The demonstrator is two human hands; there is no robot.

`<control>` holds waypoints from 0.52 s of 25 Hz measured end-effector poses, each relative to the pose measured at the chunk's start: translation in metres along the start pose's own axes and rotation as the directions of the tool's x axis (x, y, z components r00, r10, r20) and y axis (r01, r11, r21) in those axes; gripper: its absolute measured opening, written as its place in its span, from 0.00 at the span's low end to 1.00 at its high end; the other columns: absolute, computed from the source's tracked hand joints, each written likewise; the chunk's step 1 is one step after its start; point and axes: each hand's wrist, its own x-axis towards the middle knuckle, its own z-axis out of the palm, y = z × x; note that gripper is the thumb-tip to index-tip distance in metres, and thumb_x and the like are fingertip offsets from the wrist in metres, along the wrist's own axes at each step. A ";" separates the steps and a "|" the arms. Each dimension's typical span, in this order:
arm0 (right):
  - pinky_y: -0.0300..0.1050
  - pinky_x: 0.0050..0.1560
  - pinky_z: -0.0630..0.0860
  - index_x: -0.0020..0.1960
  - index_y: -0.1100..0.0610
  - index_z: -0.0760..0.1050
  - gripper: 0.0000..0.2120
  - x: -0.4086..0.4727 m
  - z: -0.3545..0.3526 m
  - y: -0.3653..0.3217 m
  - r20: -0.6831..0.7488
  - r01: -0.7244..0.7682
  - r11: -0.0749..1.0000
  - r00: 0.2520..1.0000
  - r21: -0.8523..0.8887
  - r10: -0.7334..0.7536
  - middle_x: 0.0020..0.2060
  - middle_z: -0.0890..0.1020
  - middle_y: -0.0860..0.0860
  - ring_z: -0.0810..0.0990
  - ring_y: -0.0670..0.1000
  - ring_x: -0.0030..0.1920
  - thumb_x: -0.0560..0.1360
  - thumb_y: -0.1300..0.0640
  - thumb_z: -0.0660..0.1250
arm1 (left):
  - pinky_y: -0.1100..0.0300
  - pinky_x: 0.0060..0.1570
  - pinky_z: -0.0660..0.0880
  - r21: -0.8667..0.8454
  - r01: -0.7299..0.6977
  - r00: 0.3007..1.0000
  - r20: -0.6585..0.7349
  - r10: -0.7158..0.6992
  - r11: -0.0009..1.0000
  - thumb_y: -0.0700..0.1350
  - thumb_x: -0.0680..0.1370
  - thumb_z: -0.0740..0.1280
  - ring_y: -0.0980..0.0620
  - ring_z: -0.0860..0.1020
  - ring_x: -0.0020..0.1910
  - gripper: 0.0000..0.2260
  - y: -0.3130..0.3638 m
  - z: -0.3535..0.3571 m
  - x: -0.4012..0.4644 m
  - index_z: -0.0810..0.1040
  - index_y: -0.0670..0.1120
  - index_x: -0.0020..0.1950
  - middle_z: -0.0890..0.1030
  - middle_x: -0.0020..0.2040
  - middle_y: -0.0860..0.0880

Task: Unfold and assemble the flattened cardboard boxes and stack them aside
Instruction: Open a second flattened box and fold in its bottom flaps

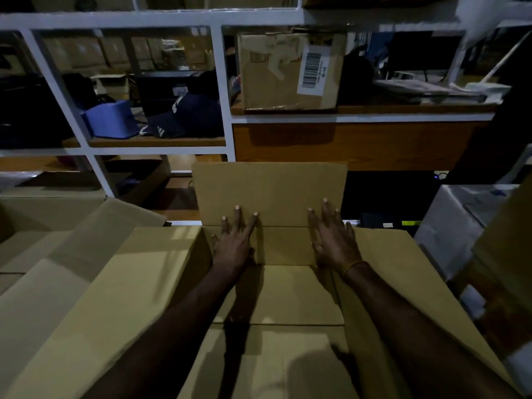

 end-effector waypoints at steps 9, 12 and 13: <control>0.69 0.73 0.53 0.80 0.43 0.47 0.35 0.020 0.039 0.009 0.107 -0.007 1.000 0.994 -0.021 0.009 0.80 0.47 0.50 0.48 0.61 0.79 0.79 0.49 0.63 | 0.30 0.72 0.50 -0.022 0.000 0.995 0.104 0.003 1.000 0.51 0.78 0.68 0.39 0.39 0.78 0.40 0.021 0.016 0.026 0.43 0.59 0.79 0.39 0.80 0.48; 0.71 0.71 0.56 0.80 0.43 0.47 0.38 0.017 0.043 0.010 0.083 -0.002 1.000 0.997 -0.013 0.004 0.80 0.50 0.49 0.51 0.60 0.78 0.78 0.51 0.66 | 0.32 0.72 0.52 -0.039 -0.003 0.999 0.048 0.005 0.999 0.51 0.77 0.69 0.38 0.41 0.78 0.42 0.021 0.026 0.023 0.43 0.58 0.79 0.40 0.80 0.49; 0.71 0.71 0.57 0.80 0.43 0.46 0.40 0.017 0.043 0.009 0.091 -0.003 1.000 0.996 -0.018 0.005 0.80 0.50 0.50 0.51 0.60 0.78 0.78 0.52 0.67 | 0.32 0.72 0.52 -0.033 -0.003 0.999 0.036 0.004 0.999 0.52 0.76 0.69 0.38 0.41 0.78 0.42 0.020 0.029 0.022 0.42 0.58 0.79 0.40 0.80 0.49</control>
